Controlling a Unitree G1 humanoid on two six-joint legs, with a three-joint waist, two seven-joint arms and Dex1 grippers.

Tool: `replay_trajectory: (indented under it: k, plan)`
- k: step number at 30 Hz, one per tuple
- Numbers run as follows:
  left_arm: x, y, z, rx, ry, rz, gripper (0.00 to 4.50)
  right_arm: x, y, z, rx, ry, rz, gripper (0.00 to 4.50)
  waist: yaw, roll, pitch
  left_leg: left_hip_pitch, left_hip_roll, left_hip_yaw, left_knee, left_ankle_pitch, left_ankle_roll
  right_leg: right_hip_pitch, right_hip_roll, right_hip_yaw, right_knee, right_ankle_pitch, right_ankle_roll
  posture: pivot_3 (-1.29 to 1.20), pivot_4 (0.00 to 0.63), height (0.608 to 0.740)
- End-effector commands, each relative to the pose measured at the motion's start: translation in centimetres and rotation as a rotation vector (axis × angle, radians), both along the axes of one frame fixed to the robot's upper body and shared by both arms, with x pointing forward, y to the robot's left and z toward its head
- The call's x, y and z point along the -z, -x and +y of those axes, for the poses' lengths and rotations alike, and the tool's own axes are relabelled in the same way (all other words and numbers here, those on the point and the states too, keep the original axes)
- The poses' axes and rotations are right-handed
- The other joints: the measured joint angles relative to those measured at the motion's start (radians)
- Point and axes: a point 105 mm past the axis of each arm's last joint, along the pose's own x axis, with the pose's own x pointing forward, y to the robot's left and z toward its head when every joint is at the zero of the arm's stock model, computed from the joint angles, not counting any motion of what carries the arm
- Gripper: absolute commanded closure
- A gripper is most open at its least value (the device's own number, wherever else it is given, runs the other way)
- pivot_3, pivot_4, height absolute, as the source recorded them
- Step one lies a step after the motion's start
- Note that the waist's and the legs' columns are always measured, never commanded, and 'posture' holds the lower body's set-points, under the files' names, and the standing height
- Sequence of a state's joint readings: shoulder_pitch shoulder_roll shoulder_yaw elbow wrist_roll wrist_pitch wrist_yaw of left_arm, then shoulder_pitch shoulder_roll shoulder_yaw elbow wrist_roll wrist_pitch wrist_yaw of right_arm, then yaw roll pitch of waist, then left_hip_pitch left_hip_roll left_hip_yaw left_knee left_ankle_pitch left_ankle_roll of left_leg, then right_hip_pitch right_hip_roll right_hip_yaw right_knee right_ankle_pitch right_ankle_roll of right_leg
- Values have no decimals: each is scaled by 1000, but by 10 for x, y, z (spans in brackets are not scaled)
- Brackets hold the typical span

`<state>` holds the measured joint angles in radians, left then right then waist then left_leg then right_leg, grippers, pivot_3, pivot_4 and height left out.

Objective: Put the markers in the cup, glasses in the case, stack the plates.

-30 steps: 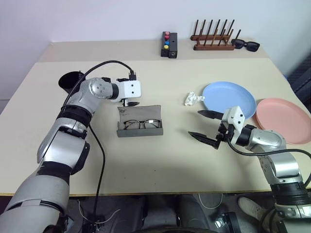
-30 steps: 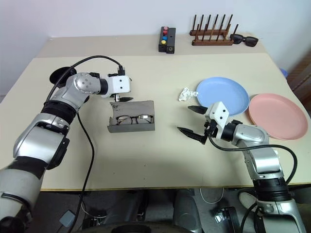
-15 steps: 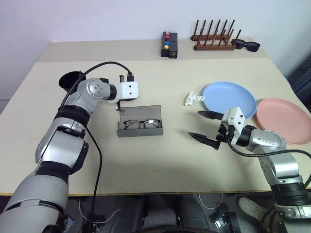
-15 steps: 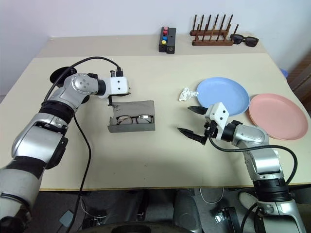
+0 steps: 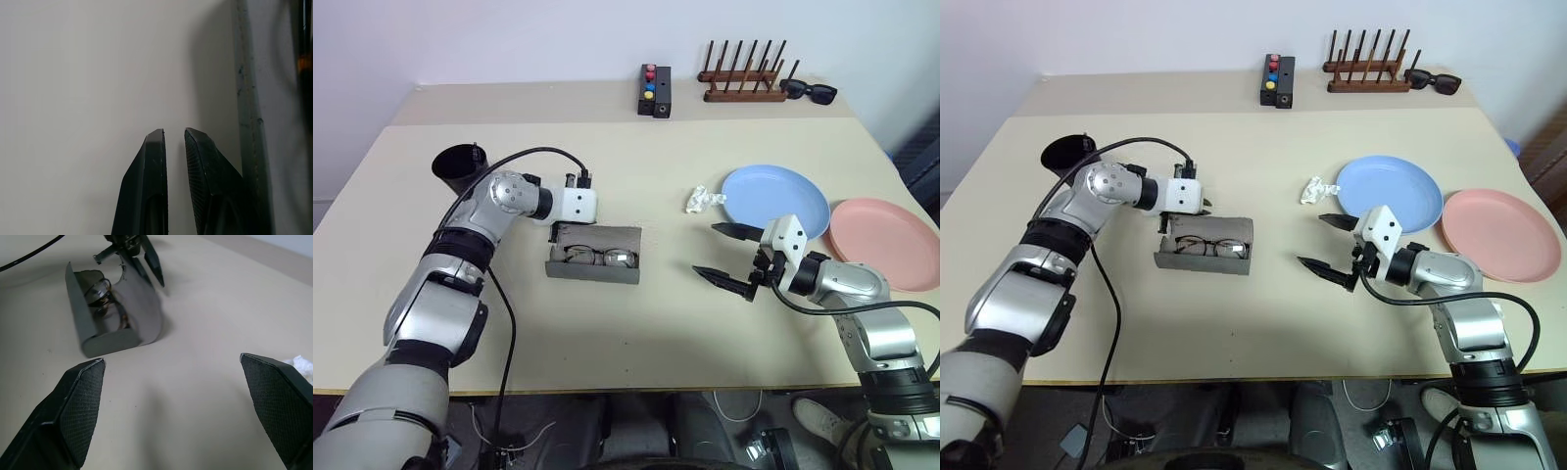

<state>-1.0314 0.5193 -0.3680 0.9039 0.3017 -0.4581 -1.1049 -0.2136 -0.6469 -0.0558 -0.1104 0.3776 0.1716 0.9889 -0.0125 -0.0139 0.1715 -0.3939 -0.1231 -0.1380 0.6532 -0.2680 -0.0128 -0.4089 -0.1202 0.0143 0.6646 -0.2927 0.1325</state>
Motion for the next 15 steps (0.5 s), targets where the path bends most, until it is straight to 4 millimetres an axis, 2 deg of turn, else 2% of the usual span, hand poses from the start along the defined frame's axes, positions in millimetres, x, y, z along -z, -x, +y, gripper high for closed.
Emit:
replay_trajectory:
  k: [1,7,15]
  plan:
    - [-9,9,6,29,9,17,3865,-16,1,0,-2,-16,-54,0,-1,0,0,0,0,0,0,0,0,0,0,0,0,0,0,0,150,740]
    - [-18,28,10,70,-8,54,3865,-14,-1,-3,-1,-17,-50,0,-5,0,0,0,0,0,-1,0,0,-1,0,0,0,0,0,0,150,740]
    - [-27,65,17,78,-13,139,3865,-10,-2,-7,-3,-16,-46,0,-2,0,0,0,0,0,0,0,0,0,0,1,0,0,0,0,150,740]
